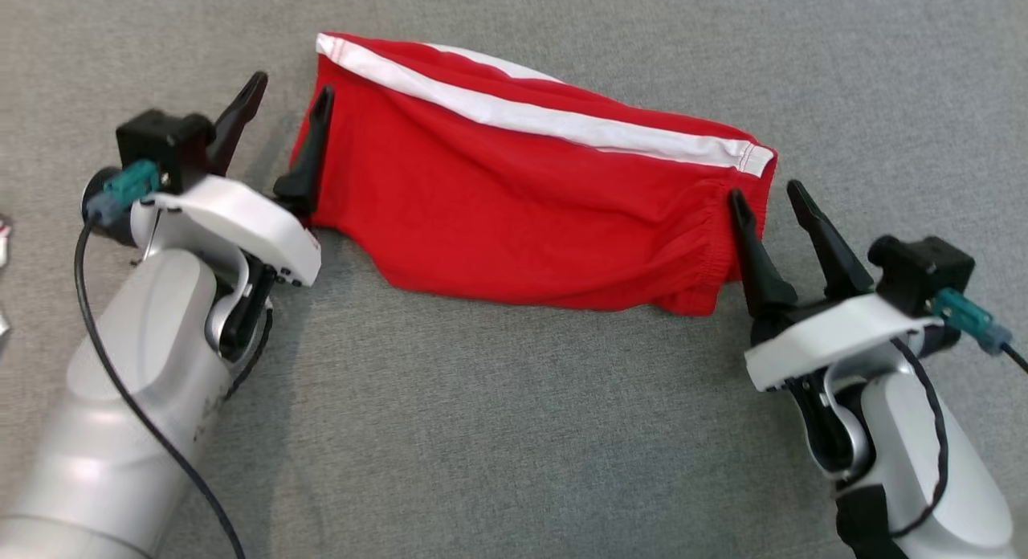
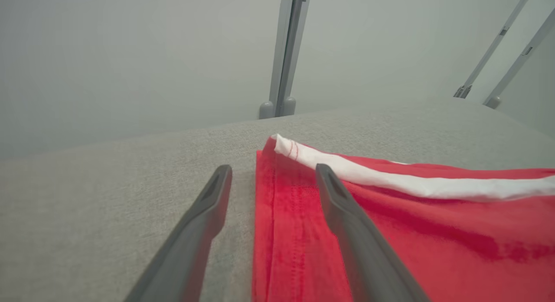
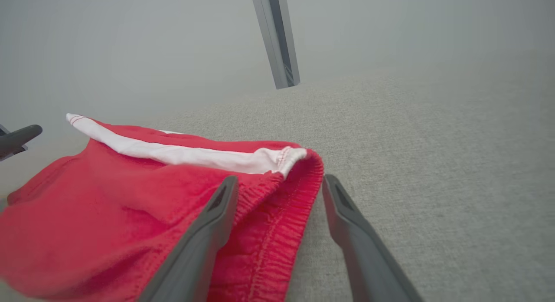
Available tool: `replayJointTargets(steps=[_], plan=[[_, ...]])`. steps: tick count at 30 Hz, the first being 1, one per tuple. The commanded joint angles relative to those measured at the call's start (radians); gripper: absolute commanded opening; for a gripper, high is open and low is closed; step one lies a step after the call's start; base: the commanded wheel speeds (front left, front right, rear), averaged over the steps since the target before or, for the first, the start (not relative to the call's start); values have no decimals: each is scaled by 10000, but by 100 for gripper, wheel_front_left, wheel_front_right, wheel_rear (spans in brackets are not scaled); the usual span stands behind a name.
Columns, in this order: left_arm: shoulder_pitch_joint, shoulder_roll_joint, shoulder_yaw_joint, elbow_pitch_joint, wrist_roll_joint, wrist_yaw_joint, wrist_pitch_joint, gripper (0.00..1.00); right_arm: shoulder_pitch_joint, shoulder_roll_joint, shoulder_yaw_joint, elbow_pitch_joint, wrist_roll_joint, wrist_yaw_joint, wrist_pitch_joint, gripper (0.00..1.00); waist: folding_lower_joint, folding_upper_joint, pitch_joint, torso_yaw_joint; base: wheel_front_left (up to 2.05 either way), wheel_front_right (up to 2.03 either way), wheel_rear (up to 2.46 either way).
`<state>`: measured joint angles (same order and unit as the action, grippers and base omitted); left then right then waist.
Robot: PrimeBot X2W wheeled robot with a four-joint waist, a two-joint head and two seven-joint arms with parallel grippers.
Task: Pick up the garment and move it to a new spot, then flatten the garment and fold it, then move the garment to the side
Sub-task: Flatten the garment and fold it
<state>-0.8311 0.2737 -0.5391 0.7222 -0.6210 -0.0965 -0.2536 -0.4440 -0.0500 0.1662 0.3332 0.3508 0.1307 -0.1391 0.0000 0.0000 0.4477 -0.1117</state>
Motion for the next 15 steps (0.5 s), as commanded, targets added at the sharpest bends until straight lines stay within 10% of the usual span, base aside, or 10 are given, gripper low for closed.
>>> replayJointTargets(steps=[1, 15], plan=[[379, 110, 282, -393, 161, 317, -80, 100, 371, -168, -137, -326, -196, 1, -174, 100, 0, 0, -274, 195, 0, 0, 0], [4381, 469, 2933, -5457, 1568, 1957, -91, 100, 2027, -167, -1352, -2814, -1930, 1, -536, 100, 0, 0, -1224, 853, 0, 0, 0]])
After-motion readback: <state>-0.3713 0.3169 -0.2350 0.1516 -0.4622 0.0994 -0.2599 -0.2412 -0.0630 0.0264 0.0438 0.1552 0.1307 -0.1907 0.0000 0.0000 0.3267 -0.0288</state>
